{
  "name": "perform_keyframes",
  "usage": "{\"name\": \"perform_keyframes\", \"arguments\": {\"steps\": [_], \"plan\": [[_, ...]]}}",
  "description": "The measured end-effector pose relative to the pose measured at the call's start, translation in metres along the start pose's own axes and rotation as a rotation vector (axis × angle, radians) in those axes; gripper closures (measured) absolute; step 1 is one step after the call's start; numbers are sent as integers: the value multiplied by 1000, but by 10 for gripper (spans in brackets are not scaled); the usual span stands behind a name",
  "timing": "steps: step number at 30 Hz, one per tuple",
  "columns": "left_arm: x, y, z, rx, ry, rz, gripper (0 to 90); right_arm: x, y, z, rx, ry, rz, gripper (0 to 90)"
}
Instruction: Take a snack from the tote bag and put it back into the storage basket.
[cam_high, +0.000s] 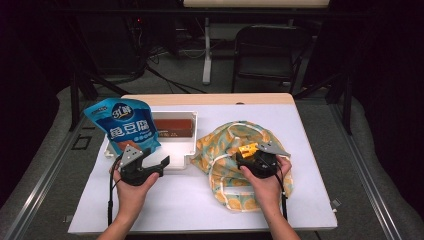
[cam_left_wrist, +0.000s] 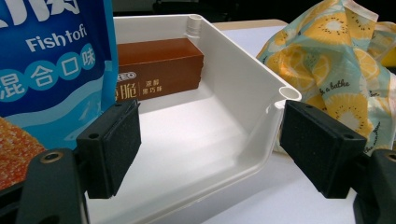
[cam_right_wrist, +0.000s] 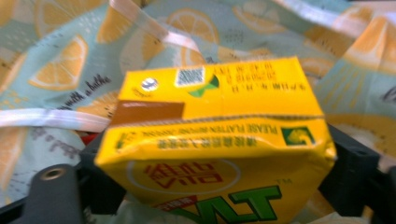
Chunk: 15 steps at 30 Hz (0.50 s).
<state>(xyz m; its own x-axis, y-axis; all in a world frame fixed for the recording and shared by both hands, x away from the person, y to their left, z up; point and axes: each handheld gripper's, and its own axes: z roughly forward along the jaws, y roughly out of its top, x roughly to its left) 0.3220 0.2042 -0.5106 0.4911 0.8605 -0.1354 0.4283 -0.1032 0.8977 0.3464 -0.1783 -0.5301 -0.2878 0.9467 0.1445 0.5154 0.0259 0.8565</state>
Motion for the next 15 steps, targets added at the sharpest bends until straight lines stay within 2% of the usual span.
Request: {"name": "perform_keyframes", "arguments": {"steps": [2, 4, 5, 9, 11, 15], "plan": [[0, 0, -1, -3, 1, 0, 212, -3, -2, 2, 11, 28, 12, 208], [-1, 0, -1, -6, 0, 0, 212, -1, -2, 0, -10, 10, -18, 273], [-1, 0, 0, -7, -1, -1, 212, -1, -1, -2, -10, -6, -39, 279], [-4, 1, 1, -7, -11, 6, 212, -6, 3, -7, -18, 11, -7, 287], [-6, 1, 2, -6, -16, 11, 212, -7, 6, -10, -21, 2, -16, 288], [-9, 2, 3, -10, -28, 8, 211, -9, 15, -19, -45, 18, -18, 288]]}}
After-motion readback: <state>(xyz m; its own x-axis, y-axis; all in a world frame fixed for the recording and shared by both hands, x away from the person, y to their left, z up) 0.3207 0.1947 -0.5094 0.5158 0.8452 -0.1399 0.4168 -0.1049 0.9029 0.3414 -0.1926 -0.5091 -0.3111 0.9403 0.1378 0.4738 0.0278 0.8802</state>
